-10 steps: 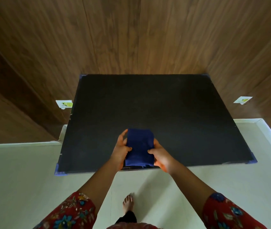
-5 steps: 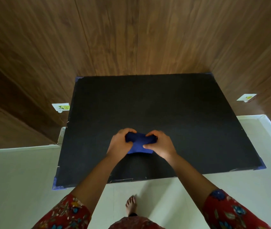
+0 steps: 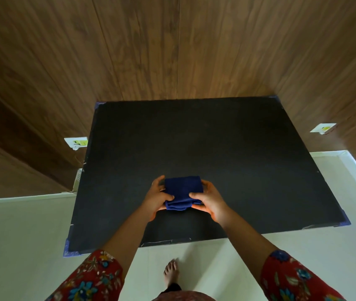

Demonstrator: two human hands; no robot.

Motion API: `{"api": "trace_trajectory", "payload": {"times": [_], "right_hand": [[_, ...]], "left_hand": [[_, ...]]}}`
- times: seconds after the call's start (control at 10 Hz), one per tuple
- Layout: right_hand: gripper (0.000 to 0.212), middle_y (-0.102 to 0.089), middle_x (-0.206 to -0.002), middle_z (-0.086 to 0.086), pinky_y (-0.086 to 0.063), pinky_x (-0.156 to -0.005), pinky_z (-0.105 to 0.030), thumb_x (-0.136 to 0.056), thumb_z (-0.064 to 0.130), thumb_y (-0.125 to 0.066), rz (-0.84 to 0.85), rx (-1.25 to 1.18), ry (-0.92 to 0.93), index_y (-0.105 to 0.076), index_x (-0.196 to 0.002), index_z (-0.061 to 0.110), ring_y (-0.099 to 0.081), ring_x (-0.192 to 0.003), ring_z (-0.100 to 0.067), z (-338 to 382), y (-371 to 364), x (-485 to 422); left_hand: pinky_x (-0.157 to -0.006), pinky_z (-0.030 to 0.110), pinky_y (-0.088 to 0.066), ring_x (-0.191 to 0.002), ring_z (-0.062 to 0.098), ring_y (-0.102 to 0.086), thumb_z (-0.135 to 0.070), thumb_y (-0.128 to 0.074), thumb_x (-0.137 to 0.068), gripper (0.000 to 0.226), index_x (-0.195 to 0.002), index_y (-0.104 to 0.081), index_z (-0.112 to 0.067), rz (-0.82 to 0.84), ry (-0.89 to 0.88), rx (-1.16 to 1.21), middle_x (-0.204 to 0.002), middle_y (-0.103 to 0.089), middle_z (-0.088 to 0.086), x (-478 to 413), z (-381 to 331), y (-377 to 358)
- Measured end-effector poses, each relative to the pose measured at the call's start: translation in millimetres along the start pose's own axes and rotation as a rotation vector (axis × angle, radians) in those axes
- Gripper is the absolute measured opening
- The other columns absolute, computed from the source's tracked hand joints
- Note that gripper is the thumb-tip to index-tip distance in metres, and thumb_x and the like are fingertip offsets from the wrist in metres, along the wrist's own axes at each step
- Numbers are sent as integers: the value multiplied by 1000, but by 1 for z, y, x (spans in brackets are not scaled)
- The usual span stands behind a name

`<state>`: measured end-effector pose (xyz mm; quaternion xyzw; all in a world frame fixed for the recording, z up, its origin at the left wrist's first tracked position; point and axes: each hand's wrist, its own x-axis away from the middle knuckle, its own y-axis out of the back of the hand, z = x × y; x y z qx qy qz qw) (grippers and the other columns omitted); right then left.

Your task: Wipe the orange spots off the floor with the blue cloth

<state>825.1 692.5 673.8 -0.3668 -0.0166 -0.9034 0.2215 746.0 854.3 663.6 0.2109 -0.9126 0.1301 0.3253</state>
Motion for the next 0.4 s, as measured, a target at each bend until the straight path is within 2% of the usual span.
{"api": "trace_trajectory", "payload": {"times": [0.1, 0.2, 0.3, 0.4], "right_hand": [[64, -56, -125, -7, -53, -83, -43, -81, -10, -66, -77, 93, 93, -41, -135, 14, -58, -108, -27, -4, -10, -14], [58, -59, -121, -2, -50, -83, -32, -77, 7, -72, -189, 494, 193, -49, -130, 18, -60, -104, -21, -10, -13, -23], [55, -60, -121, -4, -52, -81, -34, -74, 26, -72, -248, 770, 232, -54, -126, 19, -62, -106, -25, -17, -12, -30], [52, -58, -123, -8, -48, -75, -32, -77, 32, -70, -306, 776, 241, -54, -122, 13, -61, -105, -28, -21, -5, -30]], "left_hand": [[-87, 41, -52, -116, 31, -56, 17, -57, -76, 80, -143, -32, -20, -73, -139, -161, -134, -51, 11, -14, 6, 1], [-89, 37, -53, -108, 24, -60, 2, -61, -77, 68, -139, -40, -19, -216, -267, -511, -127, -57, 4, -16, 7, -1], [-86, 40, -54, -105, 27, -62, -10, -56, -82, 51, -132, -49, -19, -319, -382, -729, -123, -60, 7, -14, 16, -8], [-93, 39, -50, -114, 28, -58, -15, -60, -86, 55, -139, -44, -19, -379, -330, -694, -134, -54, 7, -7, 17, -10]]}}
